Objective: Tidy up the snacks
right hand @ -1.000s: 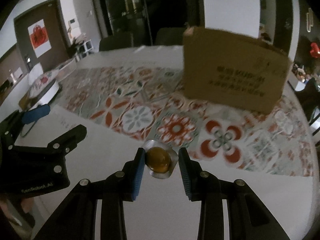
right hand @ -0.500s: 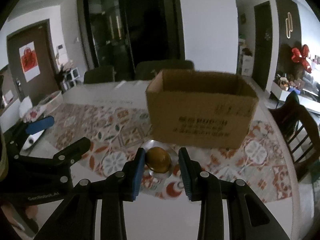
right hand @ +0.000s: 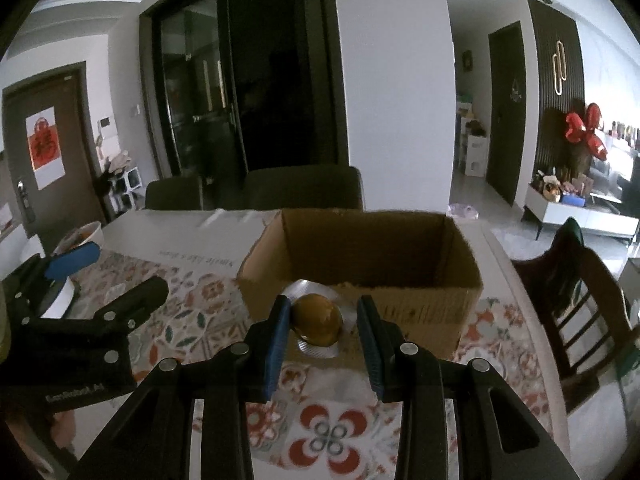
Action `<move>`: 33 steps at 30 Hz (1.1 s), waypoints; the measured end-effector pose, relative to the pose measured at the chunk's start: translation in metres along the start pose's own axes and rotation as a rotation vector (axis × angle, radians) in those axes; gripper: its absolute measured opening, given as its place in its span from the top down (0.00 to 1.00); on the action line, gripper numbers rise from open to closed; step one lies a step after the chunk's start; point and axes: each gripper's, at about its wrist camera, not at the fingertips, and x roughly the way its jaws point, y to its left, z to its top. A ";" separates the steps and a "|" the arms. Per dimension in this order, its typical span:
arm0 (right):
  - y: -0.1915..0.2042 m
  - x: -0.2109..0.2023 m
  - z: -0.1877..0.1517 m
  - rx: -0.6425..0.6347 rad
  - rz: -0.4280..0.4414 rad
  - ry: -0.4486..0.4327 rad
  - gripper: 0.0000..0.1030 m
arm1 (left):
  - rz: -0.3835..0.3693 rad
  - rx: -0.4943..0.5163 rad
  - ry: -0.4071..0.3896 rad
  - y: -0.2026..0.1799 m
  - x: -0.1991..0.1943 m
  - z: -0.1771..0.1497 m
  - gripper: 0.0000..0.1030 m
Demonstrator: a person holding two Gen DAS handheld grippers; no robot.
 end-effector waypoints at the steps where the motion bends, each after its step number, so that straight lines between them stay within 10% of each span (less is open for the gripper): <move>1: -0.002 0.001 0.003 -0.001 -0.002 -0.003 0.66 | -0.001 0.000 -0.003 -0.001 0.003 0.004 0.03; 21: -0.050 0.064 0.057 0.023 -0.086 0.027 0.64 | 0.020 -0.012 0.048 -0.015 0.067 0.042 0.03; 33: -0.034 0.016 0.039 0.016 -0.142 -0.009 0.36 | 0.006 0.007 -0.025 -0.012 0.015 0.030 0.02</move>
